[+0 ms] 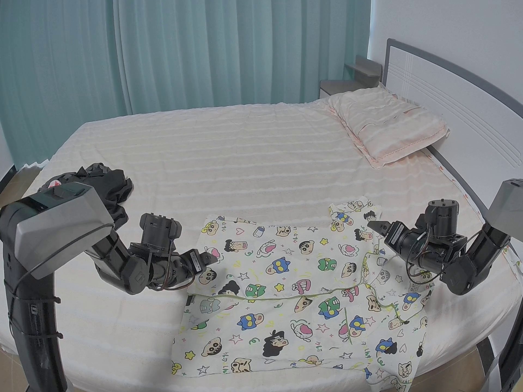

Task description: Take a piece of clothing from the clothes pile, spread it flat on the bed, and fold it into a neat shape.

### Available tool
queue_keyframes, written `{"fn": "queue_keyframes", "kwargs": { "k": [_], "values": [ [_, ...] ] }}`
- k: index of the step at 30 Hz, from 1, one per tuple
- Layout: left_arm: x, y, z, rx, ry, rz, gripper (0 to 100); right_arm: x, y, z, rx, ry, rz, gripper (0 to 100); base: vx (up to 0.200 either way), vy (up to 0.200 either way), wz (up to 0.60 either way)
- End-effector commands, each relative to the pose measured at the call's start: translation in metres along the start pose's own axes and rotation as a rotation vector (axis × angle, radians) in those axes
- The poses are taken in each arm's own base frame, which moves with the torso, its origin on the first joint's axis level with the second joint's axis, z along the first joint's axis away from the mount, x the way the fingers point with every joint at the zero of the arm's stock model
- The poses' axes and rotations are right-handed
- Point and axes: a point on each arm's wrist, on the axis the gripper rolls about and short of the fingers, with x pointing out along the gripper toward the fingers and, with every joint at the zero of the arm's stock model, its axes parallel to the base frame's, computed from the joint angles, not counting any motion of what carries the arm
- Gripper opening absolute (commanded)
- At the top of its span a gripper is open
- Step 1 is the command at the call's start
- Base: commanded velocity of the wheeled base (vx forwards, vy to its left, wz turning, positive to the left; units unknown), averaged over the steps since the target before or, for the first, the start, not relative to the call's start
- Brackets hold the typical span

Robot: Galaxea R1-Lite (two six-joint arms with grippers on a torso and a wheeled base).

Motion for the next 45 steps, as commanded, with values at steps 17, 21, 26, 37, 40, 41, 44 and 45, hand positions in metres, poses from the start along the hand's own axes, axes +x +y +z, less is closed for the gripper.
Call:
{"fn": "queue_keyframes", "kwargs": {
  "k": [17,21,26,37,40,41,44,45],
  "values": [
    [-0.003,-0.005,-0.028,-0.078,0.054,0.113,100,0.000,-0.001,-0.004,0.000,0.016,-0.001,100,0.000,0.000,0.00],
    [0.008,0.002,-0.034,-0.068,0.033,0.150,100,-0.001,-0.001,-0.005,-0.001,0.017,0.000,100,0.000,0.000,0.00],
    [0.012,0.002,-0.034,-0.055,0.025,0.146,100,-0.001,-0.001,-0.005,0.000,0.017,0.000,100,0.000,0.000,0.00],
    [0.013,0.003,-0.033,-0.057,0.011,0.164,0,0.000,-0.001,-0.005,0.001,0.017,-0.002,100,0.000,0.000,0.00],
    [0.011,0.003,-0.034,-0.055,0.006,0.176,0,0.000,-0.001,-0.005,0.000,0.018,-0.001,100,0.000,0.000,0.00],
    [0.011,0.004,-0.035,-0.054,0.007,0.179,0,0.000,-0.001,-0.005,0.001,0.017,-0.002,100,0.000,0.000,0.00],
    [0.009,0.006,-0.035,-0.055,0.009,0.191,0,0.000,-0.001,-0.005,0.000,0.018,-0.001,100,0.000,0.000,0.00],
    [0.008,0.007,-0.034,-0.056,0.002,0.197,0,0.000,-0.001,-0.005,0.001,0.019,-0.002,100,0.000,0.000,0.00]
  ]
}}
